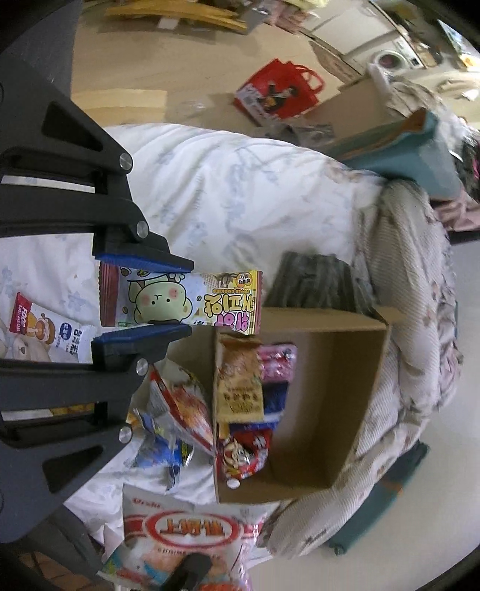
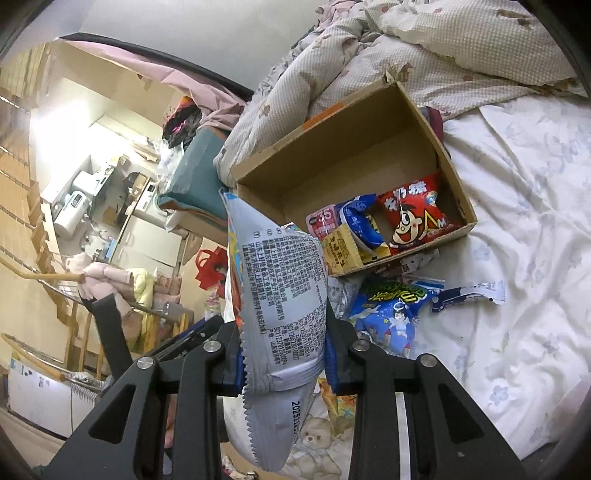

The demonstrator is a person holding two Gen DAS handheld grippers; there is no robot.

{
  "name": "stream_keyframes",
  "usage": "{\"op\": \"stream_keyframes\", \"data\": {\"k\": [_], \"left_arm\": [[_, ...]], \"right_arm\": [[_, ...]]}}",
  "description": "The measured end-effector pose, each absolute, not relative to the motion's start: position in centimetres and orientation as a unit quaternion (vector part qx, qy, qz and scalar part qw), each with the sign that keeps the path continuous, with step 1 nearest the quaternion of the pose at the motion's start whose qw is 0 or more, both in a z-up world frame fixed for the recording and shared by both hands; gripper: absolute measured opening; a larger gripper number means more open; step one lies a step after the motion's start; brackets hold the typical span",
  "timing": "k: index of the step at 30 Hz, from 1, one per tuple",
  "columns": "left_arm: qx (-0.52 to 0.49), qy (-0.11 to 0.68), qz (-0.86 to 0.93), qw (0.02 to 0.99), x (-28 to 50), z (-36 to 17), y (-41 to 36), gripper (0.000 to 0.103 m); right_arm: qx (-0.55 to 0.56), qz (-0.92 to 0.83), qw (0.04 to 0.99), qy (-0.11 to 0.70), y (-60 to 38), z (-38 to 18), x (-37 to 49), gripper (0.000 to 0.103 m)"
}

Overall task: Organize snacks
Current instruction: 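Lift the yellow bear bar with the left tool while the right tool carries the white bag, then drop the white bag and the yellow bar into the box, opening both tools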

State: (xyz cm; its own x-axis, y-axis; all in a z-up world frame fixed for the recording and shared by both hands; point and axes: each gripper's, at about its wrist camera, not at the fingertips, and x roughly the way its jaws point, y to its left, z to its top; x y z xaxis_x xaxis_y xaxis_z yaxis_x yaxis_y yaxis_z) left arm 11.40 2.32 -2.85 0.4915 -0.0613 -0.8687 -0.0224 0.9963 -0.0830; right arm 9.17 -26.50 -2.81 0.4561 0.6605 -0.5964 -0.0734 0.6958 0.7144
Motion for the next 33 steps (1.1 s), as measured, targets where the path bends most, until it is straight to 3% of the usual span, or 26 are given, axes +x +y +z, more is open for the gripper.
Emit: {"op": "stream_keyframes", "data": {"k": [19, 33], "left_arm": [[-0.035, 0.464, -0.057, 0.884, 18.0, 4.0, -0.5, 0.023], [-0.017, 0.471, -0.059, 0.88, 22.5, -1.3, -3.4, 0.023]], "right_arm": [[0.341, 0.177, 0.833, 0.398, -30.9, 1.4, 15.9, 0.033], [0.321, 0.172, 0.813, 0.454, -28.2, -3.8, 21.6, 0.034]]}}
